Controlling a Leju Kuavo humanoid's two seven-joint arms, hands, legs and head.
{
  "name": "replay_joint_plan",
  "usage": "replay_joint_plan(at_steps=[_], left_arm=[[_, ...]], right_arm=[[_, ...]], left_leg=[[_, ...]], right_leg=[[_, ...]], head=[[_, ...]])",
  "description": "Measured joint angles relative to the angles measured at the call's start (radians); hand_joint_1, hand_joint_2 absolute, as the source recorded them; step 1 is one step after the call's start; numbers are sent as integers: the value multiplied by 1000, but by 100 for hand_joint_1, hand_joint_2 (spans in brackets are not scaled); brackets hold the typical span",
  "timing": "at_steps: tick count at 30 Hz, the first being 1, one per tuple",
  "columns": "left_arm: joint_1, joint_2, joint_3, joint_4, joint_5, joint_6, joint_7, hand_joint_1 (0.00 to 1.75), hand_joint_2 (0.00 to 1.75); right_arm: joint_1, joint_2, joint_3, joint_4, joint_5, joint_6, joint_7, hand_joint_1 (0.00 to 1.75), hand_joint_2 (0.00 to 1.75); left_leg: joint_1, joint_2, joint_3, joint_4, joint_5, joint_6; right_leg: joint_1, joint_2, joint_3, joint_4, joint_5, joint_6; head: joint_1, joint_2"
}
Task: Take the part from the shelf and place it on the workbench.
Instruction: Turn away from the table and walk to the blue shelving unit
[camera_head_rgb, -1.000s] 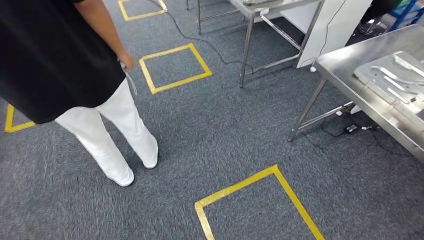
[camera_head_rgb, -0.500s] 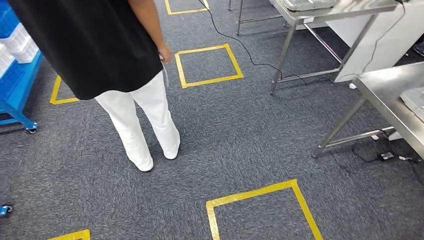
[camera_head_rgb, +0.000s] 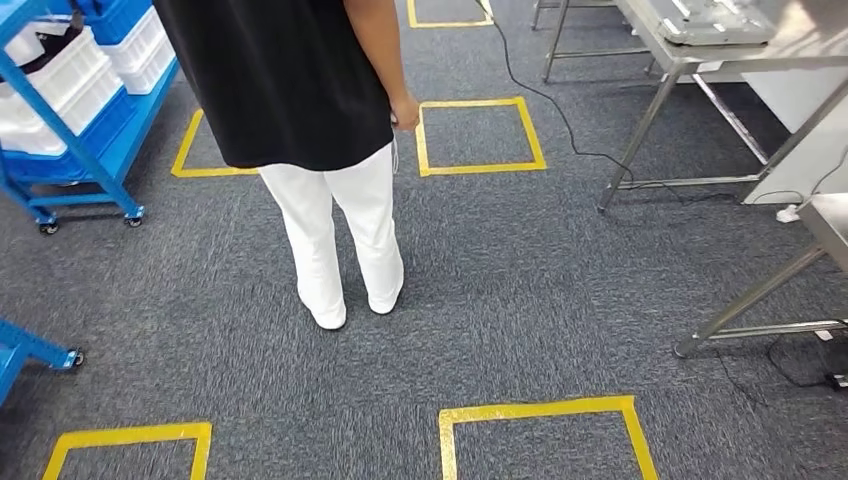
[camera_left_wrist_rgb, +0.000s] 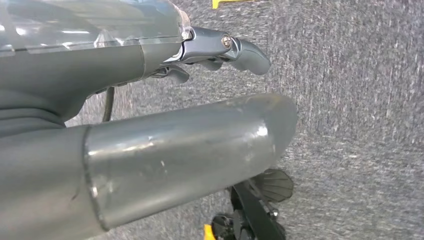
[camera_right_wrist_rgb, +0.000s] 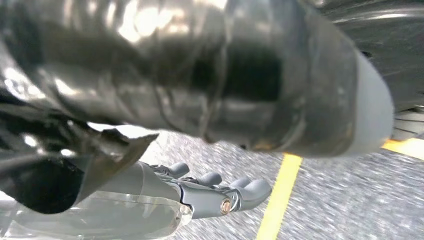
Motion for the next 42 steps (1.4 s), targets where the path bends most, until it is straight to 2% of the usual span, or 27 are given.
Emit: replay_joint_plan(at_steps=[2, 4, 6, 8, 9, 10, 12, 14, 15, 17, 18, 20, 22, 23, 24, 25, 26, 28, 30, 31, 33, 35, 37, 39, 40, 41, 42], left_arm=[[3, 0, 1, 0, -1, 0, 1, 0, 0], [4, 0, 1, 1, -5, -1, 1, 0, 0], [-2, -1, 2, 1, -9, -1, 2, 0, 0], [-5, 0, 2, 2, -10, -1, 2, 0, 0], [-4, 0, 2, 2, -11, -1, 2, 0, 0], [-2, 0, 2, 3, -11, -1, 2, 0, 0], [1, 0, 2, 3, -13, 0, 2, 0, 0], [-1, 0, 2, 4, -15, 0, 2, 0, 0], [-2, 0, 2, 5, -15, 0, 2, 0, 0], [0, 2, 3, 6, -16, 1, 2, 0, 0], [2, 2, 3, 6, -16, 1, 2, 0, 0], [1, 3, 3, 6, -16, 2, 2, 0, 0], [-2, 3, 3, 6, -17, 2, 2, 0, 0], [-3, 3, 3, 6, -17, 2, 2, 0, 0], [-2, 3, 3, 6, -16, 2, 2, 0, 0], [-2, 3, 3, 6, -16, 2, 2, 0, 0], [-2, 3, 3, 7, -16, 2, 2, 0, 0], [-2, 3, 3, 7, -17, 1, 2, 0, 0], [-4, 3, 3, 8, -17, 1, 2, 0, 0], [-3, 3, 4, 8, -17, 1, 2, 0, 0], [-1, 3, 5, 8, -17, 1, 2, 0, 0], [0, 2, 6, 8, -18, 2, 2, 0, 0], [-4, 2, 6, 9, -19, 2, 2, 0, 0], [-8, 2, 6, 10, -21, 2, 2, 0, 0], [-7, 2, 6, 10, -22, 2, 2, 0, 0], [-5, 2, 6, 10, -23, 2, 3, 0, 0], [-3, 2, 6, 10, -24, 2, 3, 0, 0]], right_arm=[[-5, 0, -2, 2, 7, 0, -3, 0, 0], [-7, 0, -5, 4, 17, 1, -11, 0, 0], [-7, 0, -10, 9, 27, 1, -18, 0, 0], [-8, 0, -16, 15, 35, 1, -22, 0, 0], [-10, 0, -19, 18, 39, 1, -24, 0, 0], [-12, 0, -22, 20, 43, 1, -27, 0, 0], [-17, 0, -27, 25, 50, 1, -32, 0, 0], [-22, 0, -32, 29, 54, 1, -35, 0, 0], [-25, 0, -34, 30, 56, 1, -36, 0, 0], [-32, 1, -37, 33, 62, 1, -38, 0, 0], [-35, 1, -38, 34, 65, 2, -39, 0, 0], [-37, 0, -42, 37, 67, 2, -40, 0, 0], [-36, 0, -47, 39, 67, 2, -41, 0, 0], [-37, 0, -50, 41, 67, 2, -41, 0, 0], [-37, 0, -52, 42, 67, 2, -41, 0, 0], [-37, 0, -54, 44, 67, 2, -41, 0, 0], [-37, 0, -56, 45, 67, 2, -42, 0, 0], [-37, 0, -59, 46, 69, 2, -46, 0, 0], [-38, 0, -62, 47, 72, 2, -50, 0, 0], [-40, 0, -63, 47, 73, 2, -51, 0, 0], [-43, 0, -63, 48, 75, 4, -51, 0, 0], [-43, 0, -64, 49, 78, 8, -51, 0, 0], [-42, 0, -67, 52, 82, 12, -51, 0, 0], [-43, 0, -74, 57, 88, 14, -52, 0, 0], [-45, 0, -78, 60, 91, 14, -54, 0, 0], [-46, 0, -81, 62, 93, 14, -55, 0, 0], [-48, 0, -83, 63, 97, 14, -57, 0, 0]], left_leg=[[4, -12, -7, 1, 1, -13], [4, 29, -23, 33, -20, -22], [4, 86, -74, 141, -81, -28], [5, 102, -133, 262, -132, -35], [5, 104, -142, 282, -131, -36], [5, 107, -130, 262, -112, -36], [4, 131, -57, 128, -50, -30], [-2, 158, 0, 18, -14, -18], [-5, 164, 9, -1, -12, -11], [-7, 147, 10, -5, -9, 1], [-5, 138, 13, -11, -5, 7], [0, 121, 19, -23, 5, 19], [0, 103, 17, -24, 9, 25], [-1, 91, 15, -23, 9, 25], [-1, 78, 16, -22, 9, 25], [-2, 64, 17, -21, 8, 24], [-1, 49, 18, -18, 7, 23], [-1, 22, 17, -10, 1, 16], [-2, 3, 9, -2, -3, 5], [-1, -6, 5, -1, -4, -2], [4, -17, 0, 0, -3, -15], [4, 27, -21, 44, -32, -23], [2, 86, -78, 160, -96, -28], [3, 102, -131, 267, -135, -32], [3, 105, -135, 277, -129, -32], [2, 107, -121, 252, -106, -31], [2, 114, -88, 193, -72, -29]], right_leg=[[2, -22, 2, -5, 4, -13], [1, -47, 6, -15, 10, -29], [5, -78, 7, -21, 11, -40], [10, -112, 5, -20, 9, -44], [12, -127, 5, -20, 7, -44], [13, -140, 6, -19, 6, -43], [14, -164, 11, -19, 2, -39], [17, -183, 18, -18, -4, -29], [18, -190, 21, -19, -6, -24], [17, -201, 25, -20, -8, -13], [15, -192, 26, -15, -14, -7], [12, -145, 3, 46, -56, 1], [10, -100, -61, 176, -122, 3], [9, -93, -92, 235, -142, 3], [9, -90, -111, 265, -141, 4], [8, -88, -113, 257, -119, 4], [7, -82, -95, 209, -80, 3], [2, -38, -42, 75, -8, 0], [1, -5, -16, 7, 14, -3], [4, -6, -15, 4, 11, -6], [5, -30, -12, -1, 15, -18], [4, -57, -9, -10, 19, -32], [7, -87, -8, -14, 19, -39], [11, -120, -8, -13, 15, -42], [13, -135, -7, -12, 13, -43], [14, -149, -6, -11, 10, -42], [15, -161, -3, -10, 7, -41]], head=[[0, 0], [0, 0], [0, 0], [0, 0], [0, 0], [0, 0], [0, 0], [0, 0], [0, 0], [0, 0], [0, 0], [0, 0], [0, 0], [0, 0], [0, 0], [0, 0], [0, 0], [0, 0], [0, 0], [0, 0], [0, 0], [0, 0], [0, 0], [0, 0], [0, 0], [0, 0], [0, 0]])
